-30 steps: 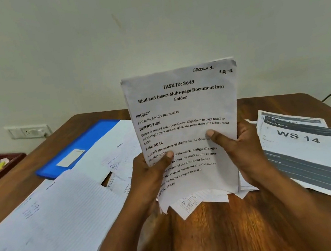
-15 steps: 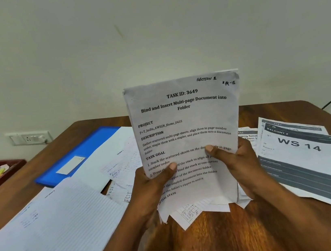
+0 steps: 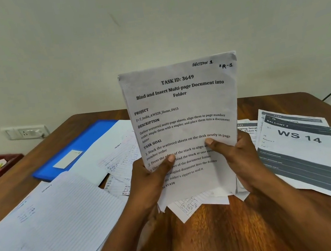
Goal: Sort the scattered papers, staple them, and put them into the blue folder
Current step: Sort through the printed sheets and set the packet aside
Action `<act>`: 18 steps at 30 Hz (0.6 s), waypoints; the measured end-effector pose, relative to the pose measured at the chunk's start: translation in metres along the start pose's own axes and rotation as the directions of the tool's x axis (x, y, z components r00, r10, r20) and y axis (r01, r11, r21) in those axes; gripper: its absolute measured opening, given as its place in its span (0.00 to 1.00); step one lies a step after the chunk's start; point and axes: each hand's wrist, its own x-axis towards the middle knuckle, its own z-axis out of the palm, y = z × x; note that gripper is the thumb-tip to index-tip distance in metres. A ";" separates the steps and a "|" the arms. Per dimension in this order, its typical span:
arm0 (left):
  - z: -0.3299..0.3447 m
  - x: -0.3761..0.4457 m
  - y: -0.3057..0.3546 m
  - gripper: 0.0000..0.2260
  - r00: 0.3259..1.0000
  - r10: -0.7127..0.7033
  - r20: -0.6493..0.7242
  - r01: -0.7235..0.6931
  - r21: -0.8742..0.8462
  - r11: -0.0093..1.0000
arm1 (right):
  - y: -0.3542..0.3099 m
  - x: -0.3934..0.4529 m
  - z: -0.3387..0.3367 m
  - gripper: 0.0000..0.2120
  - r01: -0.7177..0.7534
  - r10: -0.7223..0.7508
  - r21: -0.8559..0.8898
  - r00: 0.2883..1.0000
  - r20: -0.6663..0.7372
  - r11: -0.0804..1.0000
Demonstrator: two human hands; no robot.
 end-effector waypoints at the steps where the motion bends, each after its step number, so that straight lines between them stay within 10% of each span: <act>1: 0.000 0.001 -0.001 0.08 1.000 0.007 -0.009 -0.007 0.004 1.000 | 0.001 0.000 0.000 0.09 0.003 -0.003 -0.007 1.000 -0.003 1.000; 18: 0.003 -0.002 -0.012 0.06 1.000 -0.005 -0.026 0.005 -0.002 1.000 | 0.011 -0.006 0.002 0.10 -0.023 0.023 -0.045 1.000 -0.003 0.999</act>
